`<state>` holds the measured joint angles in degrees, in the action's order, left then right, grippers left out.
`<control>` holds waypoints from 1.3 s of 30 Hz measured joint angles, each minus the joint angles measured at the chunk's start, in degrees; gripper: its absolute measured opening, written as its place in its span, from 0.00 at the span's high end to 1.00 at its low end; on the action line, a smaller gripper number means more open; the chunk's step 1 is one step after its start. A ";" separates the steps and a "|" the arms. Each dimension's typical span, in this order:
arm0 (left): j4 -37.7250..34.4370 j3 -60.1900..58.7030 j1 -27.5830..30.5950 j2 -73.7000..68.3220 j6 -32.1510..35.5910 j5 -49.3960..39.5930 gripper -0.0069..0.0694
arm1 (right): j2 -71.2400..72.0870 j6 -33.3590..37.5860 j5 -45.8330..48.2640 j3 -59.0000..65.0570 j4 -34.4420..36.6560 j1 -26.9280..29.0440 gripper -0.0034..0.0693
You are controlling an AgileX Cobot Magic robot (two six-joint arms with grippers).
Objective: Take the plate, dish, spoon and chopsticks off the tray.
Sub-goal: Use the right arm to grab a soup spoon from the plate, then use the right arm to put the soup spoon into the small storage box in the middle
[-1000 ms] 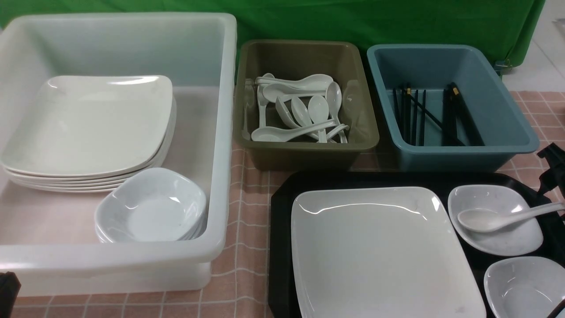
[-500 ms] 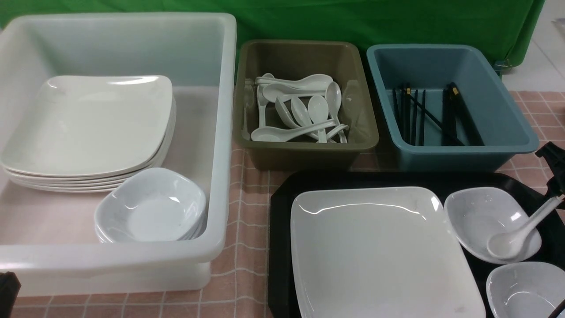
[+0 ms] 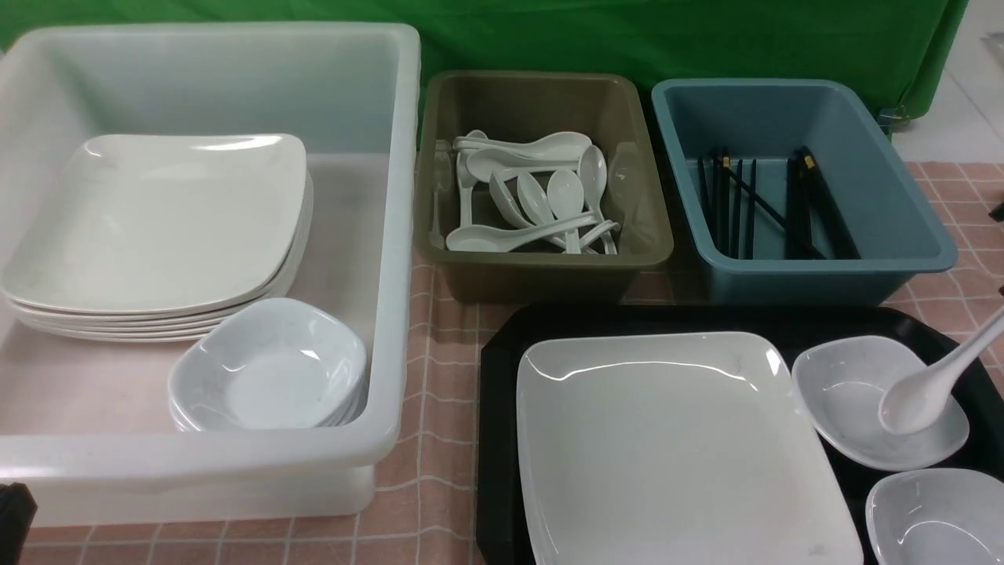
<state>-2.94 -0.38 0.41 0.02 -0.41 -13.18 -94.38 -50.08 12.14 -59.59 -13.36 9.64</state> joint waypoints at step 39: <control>0.00 0.00 0.00 0.00 0.00 0.00 0.90 | -33.53 10.33 -34.37 -41.87 5.95 -32.40 0.39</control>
<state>-2.94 -0.38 0.41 0.02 -0.41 -13.18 -127.92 -39.75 -22.23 -101.46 -7.41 -22.76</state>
